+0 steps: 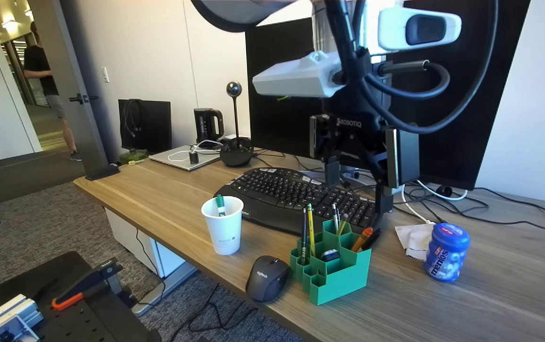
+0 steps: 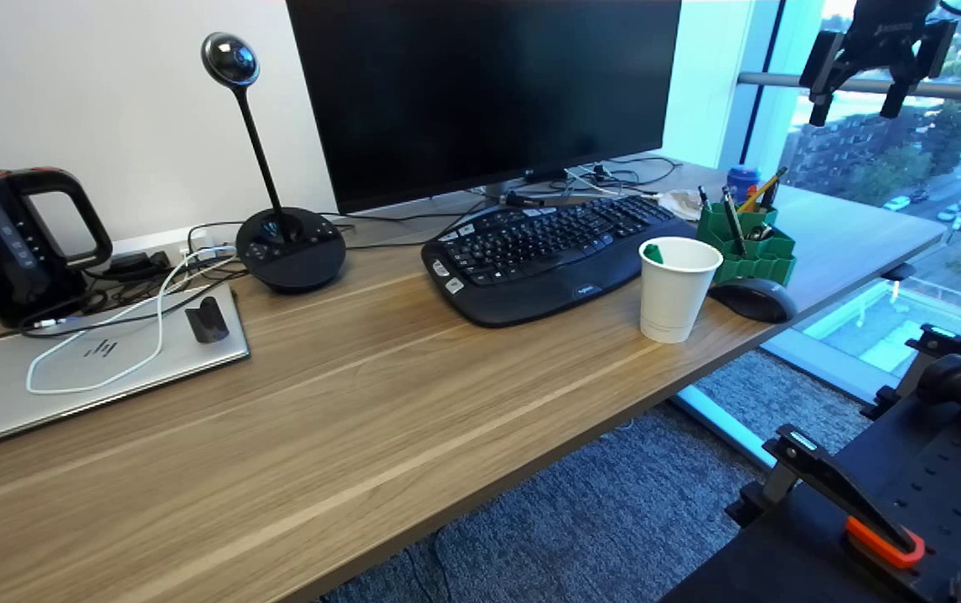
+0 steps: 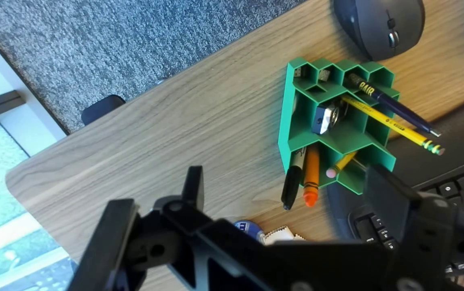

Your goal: Put one pencil in the white cup

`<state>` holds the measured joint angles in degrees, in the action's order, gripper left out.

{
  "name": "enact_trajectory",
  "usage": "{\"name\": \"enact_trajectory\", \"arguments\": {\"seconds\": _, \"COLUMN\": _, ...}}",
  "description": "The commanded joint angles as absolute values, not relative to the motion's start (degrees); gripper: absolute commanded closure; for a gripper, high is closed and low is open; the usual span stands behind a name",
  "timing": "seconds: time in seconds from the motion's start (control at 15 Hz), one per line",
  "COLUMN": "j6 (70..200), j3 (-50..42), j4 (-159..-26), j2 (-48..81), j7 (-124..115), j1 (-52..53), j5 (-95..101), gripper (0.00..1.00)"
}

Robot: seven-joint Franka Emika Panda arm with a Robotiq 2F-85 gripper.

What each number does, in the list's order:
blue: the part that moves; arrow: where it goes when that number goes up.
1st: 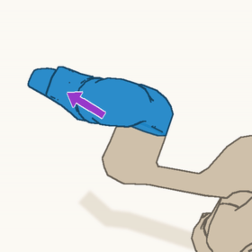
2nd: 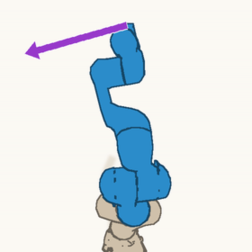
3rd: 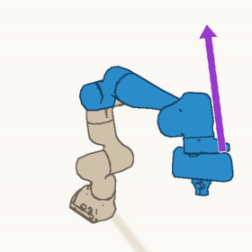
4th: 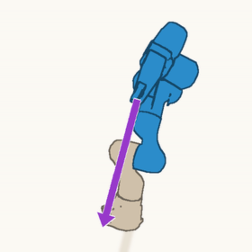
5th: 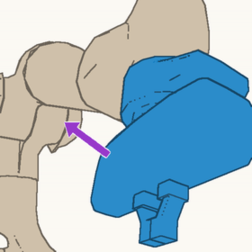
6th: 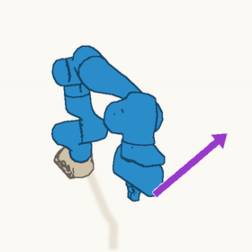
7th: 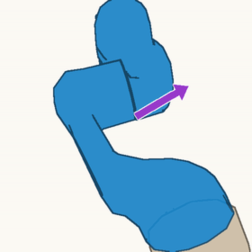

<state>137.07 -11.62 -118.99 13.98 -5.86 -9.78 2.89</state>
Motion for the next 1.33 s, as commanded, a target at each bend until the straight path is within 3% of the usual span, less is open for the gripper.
{"name": "enact_trajectory", "arguments": {"seconds": 0.0, "j6": 137.07, "j3": -11.45, "j4": -118.77, "j2": 14.05, "j7": -5.48, "j1": -10.08, "j5": 2.68, "gripper": 0.00}}
{"name": "enact_trajectory", "arguments": {"seconds": 1.27, "j6": 131.83, "j3": -11.46, "j4": -115.60, "j2": 18.75, "j7": -5.91, "j1": -10.41, "j5": 1.59, "gripper": 0.00}}
